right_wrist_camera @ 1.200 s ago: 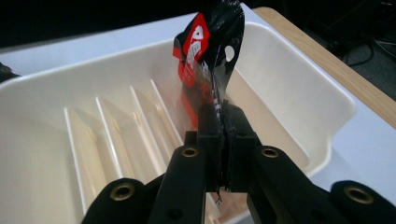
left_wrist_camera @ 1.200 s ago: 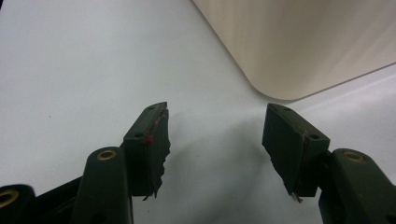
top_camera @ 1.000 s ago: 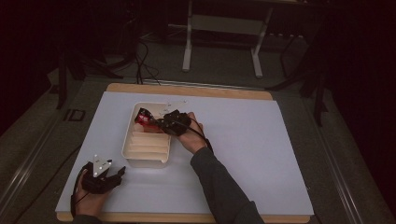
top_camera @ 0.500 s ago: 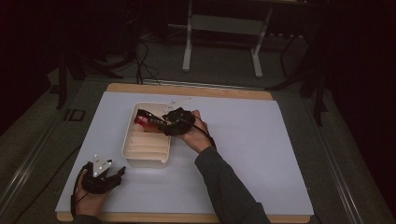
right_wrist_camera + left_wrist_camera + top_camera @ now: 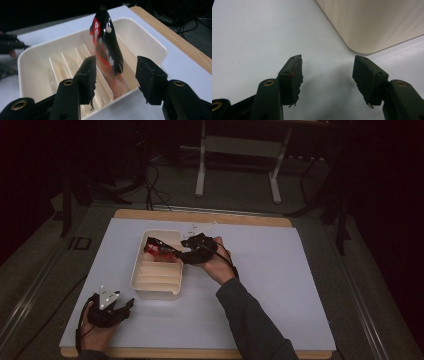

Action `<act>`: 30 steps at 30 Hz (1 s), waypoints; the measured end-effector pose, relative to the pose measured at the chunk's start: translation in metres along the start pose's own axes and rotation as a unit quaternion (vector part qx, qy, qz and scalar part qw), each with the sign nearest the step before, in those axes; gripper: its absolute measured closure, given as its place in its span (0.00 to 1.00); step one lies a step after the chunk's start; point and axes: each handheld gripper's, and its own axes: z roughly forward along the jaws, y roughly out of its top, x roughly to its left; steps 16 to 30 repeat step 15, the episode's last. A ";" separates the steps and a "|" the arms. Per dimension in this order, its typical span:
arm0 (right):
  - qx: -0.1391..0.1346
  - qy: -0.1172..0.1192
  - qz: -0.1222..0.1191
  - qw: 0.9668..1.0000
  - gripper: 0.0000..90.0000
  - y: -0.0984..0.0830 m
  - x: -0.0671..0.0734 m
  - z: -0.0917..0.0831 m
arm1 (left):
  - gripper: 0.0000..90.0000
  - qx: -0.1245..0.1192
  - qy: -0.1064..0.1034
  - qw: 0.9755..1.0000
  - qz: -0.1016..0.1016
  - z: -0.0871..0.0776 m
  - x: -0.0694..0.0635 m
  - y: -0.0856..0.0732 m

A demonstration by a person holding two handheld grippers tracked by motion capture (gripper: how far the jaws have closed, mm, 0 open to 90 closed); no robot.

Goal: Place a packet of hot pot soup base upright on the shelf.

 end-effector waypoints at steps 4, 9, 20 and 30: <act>0.010 -0.009 -0.001 1.000 0.54 -0.003 -0.002 -0.009 | 0.46 -0.001 0.000 1.000 0.000 0.000 0.000 0.000; 0.016 -0.023 0.002 1.000 0.53 -0.009 -0.004 -0.022 | 0.46 0.001 0.001 1.000 0.000 0.000 0.000 0.000; 0.020 -0.040 0.006 0.999 0.51 -0.027 -0.008 -0.040 | 0.46 -0.003 0.000 1.000 -0.001 0.000 0.000 0.000; 0.020 -0.040 0.006 0.999 0.51 -0.027 -0.008 -0.040 | 0.46 -0.003 0.000 1.000 -0.001 0.000 0.000 0.000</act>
